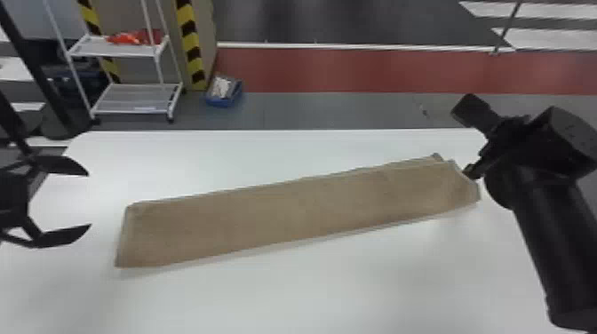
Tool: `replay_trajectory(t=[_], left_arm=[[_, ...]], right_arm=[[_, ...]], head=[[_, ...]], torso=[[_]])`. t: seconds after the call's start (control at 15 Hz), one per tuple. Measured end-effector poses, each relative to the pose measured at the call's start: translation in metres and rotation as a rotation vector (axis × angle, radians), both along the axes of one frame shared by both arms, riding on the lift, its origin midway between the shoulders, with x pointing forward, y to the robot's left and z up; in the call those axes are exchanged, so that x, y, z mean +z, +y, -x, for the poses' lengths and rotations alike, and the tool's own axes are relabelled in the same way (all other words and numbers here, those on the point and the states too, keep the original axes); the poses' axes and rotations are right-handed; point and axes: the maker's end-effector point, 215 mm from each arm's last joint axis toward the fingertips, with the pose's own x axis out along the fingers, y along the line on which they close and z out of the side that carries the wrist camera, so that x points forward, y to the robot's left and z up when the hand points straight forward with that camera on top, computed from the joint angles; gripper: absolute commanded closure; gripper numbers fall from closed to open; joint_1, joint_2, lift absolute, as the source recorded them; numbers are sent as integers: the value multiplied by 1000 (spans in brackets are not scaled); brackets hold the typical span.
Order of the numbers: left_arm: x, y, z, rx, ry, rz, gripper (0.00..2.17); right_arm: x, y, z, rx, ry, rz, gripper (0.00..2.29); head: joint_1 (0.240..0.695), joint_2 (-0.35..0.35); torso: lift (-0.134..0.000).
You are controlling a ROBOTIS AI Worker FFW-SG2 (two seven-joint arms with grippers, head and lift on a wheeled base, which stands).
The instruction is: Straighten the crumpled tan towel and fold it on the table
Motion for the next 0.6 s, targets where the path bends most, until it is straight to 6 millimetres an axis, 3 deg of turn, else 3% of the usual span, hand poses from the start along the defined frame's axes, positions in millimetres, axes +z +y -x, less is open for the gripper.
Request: replay_trajectory(t=[0.6], left_arm=[[4,2,2,2,-1,2,80]], right_arm=[[-1,0,3,-23,-9,-38,43]], head=[[695,-24]], torso=[[-123]])
